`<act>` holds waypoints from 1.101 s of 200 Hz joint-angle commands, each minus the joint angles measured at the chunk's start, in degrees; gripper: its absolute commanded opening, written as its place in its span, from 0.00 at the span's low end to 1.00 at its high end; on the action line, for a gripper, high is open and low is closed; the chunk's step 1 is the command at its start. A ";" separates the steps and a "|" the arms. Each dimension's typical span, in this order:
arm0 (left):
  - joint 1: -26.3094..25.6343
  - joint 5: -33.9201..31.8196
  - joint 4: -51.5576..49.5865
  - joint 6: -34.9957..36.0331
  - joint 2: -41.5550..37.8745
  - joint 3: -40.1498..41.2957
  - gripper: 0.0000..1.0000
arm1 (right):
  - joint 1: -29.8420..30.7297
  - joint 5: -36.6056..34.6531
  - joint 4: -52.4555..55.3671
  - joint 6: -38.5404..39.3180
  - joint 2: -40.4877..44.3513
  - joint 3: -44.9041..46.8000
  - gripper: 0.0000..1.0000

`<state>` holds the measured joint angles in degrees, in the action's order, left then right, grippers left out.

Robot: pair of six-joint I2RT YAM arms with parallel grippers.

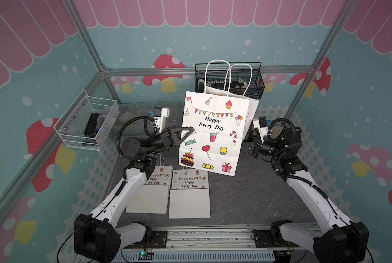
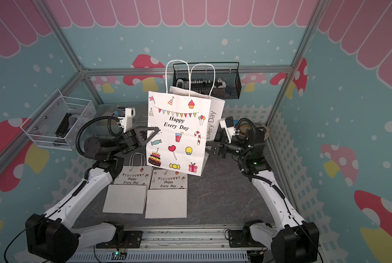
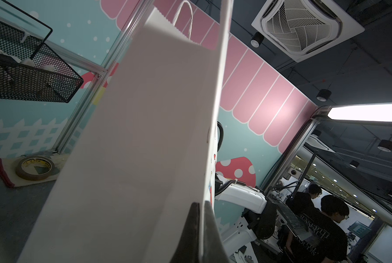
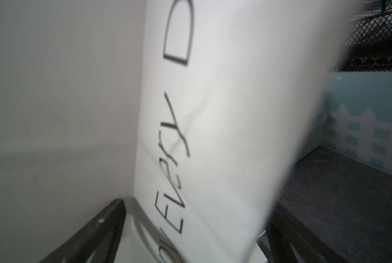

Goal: Put away the paper bag
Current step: Press the paper bag.

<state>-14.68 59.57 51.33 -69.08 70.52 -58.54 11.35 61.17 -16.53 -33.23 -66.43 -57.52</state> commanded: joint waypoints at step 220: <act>-4.46 -2.05 -21.49 18.24 2.57 -4.78 0.23 | 0.69 -2.98 -9.57 -9.22 3.77 -0.88 0.05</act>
<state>-18.48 57.60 34.83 -55.48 72.29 -61.52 11.44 59.24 -24.43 -41.60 -63.92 -57.67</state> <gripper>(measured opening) 0.186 0.062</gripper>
